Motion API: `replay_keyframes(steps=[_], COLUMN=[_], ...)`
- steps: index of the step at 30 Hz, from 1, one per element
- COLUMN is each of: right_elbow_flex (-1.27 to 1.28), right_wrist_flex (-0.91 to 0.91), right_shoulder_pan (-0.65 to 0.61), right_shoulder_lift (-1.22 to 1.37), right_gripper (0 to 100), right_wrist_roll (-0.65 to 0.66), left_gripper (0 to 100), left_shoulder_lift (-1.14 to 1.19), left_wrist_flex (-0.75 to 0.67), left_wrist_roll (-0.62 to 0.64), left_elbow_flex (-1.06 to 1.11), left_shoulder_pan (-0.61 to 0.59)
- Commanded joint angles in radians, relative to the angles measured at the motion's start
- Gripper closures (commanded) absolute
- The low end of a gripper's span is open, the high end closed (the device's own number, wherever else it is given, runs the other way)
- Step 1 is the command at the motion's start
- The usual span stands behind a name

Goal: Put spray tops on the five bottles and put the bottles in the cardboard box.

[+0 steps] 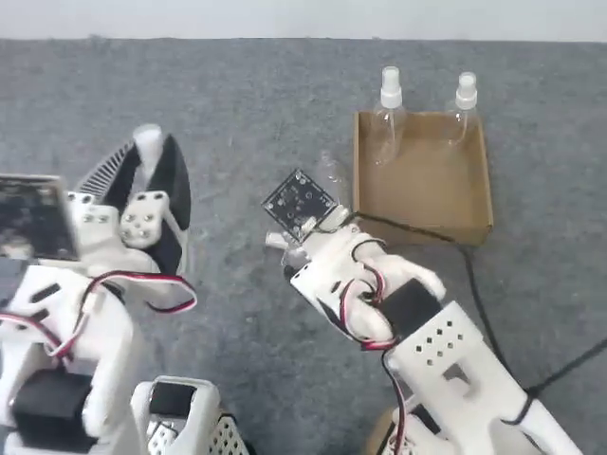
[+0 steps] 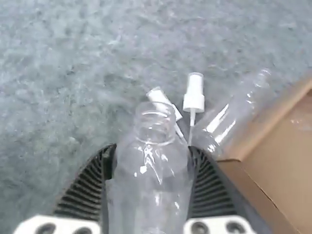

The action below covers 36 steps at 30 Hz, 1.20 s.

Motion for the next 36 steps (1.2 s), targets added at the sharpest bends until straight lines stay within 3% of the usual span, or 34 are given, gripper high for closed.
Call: replay_keyframes(steps=[1,5,15,22,27,36], right_elbow_flex=[0.037,0.054,0.247,0.331,0.338,0.339], right_wrist_flex=[-0.101,-0.145,-0.463,-0.420,-0.406,-0.406], right_shoulder_pan=[-0.036,-0.073,-0.124,-0.124,-0.124,-0.116], right_shoulder_lift=[-0.045,-0.047,-0.145,-0.340,-0.337,-0.335], right_gripper=[97.6,97.9,99.3,99.3,99.3,99.3], right_wrist_roll=[-0.005,-0.003,-0.005,-0.011,-0.012,-0.037], left_gripper=[99,99,99,99,99,99], left_shoulder_lift=[-0.012,-0.012,-0.012,-0.006,-0.006,-0.014], left_wrist_flex=[-0.077,-0.118,-0.285,-0.370,-0.394,-0.391], left_wrist_roll=[0.192,0.292,0.302,0.394,0.396,0.394], left_elbow_flex=[-0.047,-0.045,0.079,0.182,0.222,0.289], left_shoulder_pan=[-0.002,-0.002,-0.034,-0.021,0.040,0.046])
